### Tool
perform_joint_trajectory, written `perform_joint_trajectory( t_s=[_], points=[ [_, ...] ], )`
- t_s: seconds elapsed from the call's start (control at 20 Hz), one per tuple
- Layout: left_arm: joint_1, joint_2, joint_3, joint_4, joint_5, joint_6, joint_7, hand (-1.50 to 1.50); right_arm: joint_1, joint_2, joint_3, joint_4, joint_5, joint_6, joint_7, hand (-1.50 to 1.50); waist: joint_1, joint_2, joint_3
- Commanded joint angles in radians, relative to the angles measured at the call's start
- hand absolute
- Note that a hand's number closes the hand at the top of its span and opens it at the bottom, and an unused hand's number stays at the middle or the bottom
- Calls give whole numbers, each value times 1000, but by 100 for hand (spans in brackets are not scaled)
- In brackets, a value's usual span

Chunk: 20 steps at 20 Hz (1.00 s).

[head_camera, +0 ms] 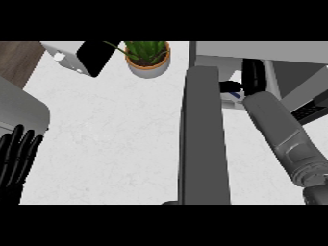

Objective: Pick up the milk, place it into the microwave and close the microwave

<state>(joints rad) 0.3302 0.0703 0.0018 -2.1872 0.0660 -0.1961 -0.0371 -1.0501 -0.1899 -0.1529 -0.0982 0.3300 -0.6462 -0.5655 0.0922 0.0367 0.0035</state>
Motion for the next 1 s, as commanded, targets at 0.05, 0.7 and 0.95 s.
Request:
perform_joint_trajectory(
  t_s=[0.05,0.7,0.95],
  points=[
    [21,13,29,-8,17,-11,-5,-150,-6,-14,-16,-4,-9,-25,0,-150,-4,-3,-1],
    [113,-24,-56,-6,-58,-23,-69,-150,33,-81,-91,-45,-67,-23,-103,-150,-18,-12,-1],
    [104,-31,-56,-79,-64,5,-13,-150,21,-139,-116,-37,-89,75,-93,-150,-27,-15,-1]
  ],
)
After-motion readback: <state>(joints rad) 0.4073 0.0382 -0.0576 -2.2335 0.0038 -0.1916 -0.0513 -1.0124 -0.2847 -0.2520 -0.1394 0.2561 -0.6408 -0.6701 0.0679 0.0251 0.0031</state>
